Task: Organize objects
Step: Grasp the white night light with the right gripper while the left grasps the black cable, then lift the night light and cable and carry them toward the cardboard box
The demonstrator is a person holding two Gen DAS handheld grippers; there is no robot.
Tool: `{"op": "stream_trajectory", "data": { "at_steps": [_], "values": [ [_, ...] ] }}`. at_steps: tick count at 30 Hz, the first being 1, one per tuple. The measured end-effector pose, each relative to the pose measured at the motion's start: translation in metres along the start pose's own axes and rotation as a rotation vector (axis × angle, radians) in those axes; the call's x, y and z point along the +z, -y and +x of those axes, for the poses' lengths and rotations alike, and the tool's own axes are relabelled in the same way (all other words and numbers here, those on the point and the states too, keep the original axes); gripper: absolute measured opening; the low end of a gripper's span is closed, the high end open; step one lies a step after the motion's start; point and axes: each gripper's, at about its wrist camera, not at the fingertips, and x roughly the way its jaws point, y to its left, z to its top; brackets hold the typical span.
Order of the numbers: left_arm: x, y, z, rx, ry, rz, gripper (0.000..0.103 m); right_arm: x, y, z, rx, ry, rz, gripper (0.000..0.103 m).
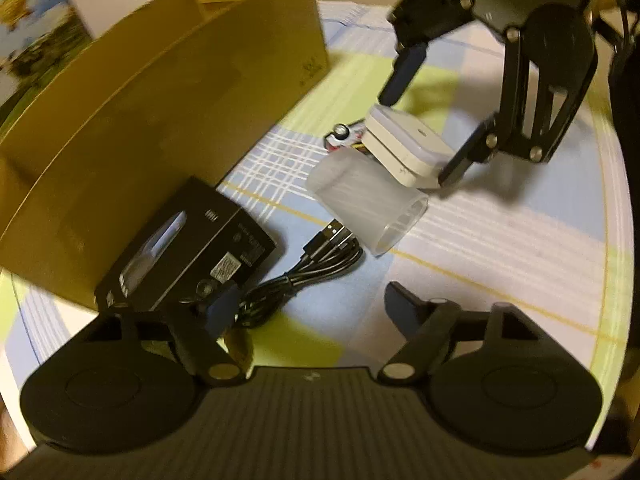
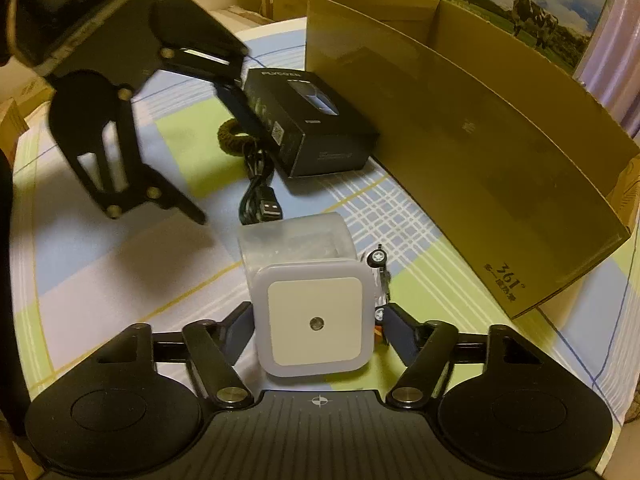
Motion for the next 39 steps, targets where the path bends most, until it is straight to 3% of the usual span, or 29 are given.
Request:
{"op": "stream_trajectory", "data": {
  "at_steps": [10,13,17,18,23,30,39],
  "values": [
    [0.012,-0.004,0.021,-0.083,-0.022,0.143,0.069,-0.004,-0.009,-0.001,0.013,-0.011,0.026,0.062],
    [0.014,-0.007,0.027,-0.110,-0.053,0.163,0.061,-0.006,-0.011,-0.002,0.009,-0.014,0.055,0.062],
    [0.014,-0.007,0.025,-0.140,-0.069,0.140,0.035,-0.008,-0.010,-0.005,-0.002,-0.019,0.125,0.062],
    [0.013,-0.006,0.024,-0.143,-0.079,0.133,0.032,-0.009,-0.011,-0.006,-0.005,-0.023,0.139,0.062],
    [0.005,0.007,0.015,-0.160,-0.137,0.029,0.012,-0.014,-0.018,-0.012,-0.022,-0.051,0.233,0.062],
    [-0.018,0.040,-0.007,-0.155,-0.147,-0.220,0.011,-0.029,-0.039,-0.029,-0.022,-0.040,0.388,0.062],
    [-0.035,0.066,-0.024,-0.059,-0.073,-0.500,0.011,-0.042,-0.059,-0.031,-0.093,0.065,0.438,0.062]
  ]
}}
